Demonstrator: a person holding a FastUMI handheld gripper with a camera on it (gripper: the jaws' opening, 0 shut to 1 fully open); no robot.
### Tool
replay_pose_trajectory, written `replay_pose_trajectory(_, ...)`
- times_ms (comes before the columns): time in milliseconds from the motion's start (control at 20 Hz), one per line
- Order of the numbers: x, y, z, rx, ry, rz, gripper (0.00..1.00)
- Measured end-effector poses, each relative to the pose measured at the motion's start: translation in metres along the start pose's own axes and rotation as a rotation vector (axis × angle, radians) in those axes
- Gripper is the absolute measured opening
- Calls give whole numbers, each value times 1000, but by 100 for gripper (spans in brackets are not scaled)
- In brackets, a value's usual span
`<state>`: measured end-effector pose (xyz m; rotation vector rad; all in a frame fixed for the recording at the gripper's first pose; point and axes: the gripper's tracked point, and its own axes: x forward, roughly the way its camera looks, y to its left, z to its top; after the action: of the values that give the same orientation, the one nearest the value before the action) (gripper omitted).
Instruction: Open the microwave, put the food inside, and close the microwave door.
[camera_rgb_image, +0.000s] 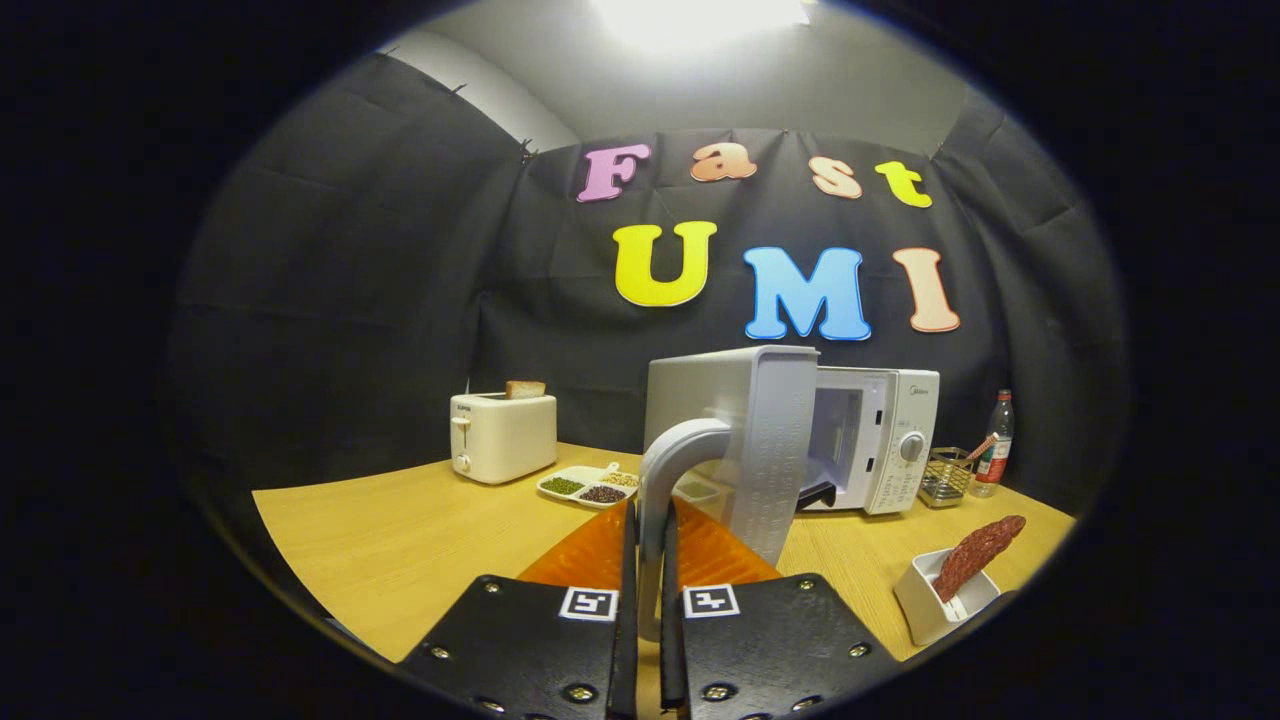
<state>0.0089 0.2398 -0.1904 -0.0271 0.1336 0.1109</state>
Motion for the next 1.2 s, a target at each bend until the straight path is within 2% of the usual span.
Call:
replay_pose_trajectory(150,-1,26,-11,70,35,-13,11)
replay_pose_trajectory(250,-7,44,-14,67,47,-1,11)
replay_pose_trajectory(450,-21,92,-22,54,72,181,11)
replay_pose_trajectory(500,-26,93,-20,44,66,202,11)
replay_pose_trajectory(800,-39,68,-2,40,42,242,11)
replay_pose_trajectory(950,-51,51,8,78,41,321,11)
replay_pose_trajectory(1050,-57,17,18,104,34,330,11)
replay_pose_trajectory(1200,-55,-36,16,149,89,341,16)
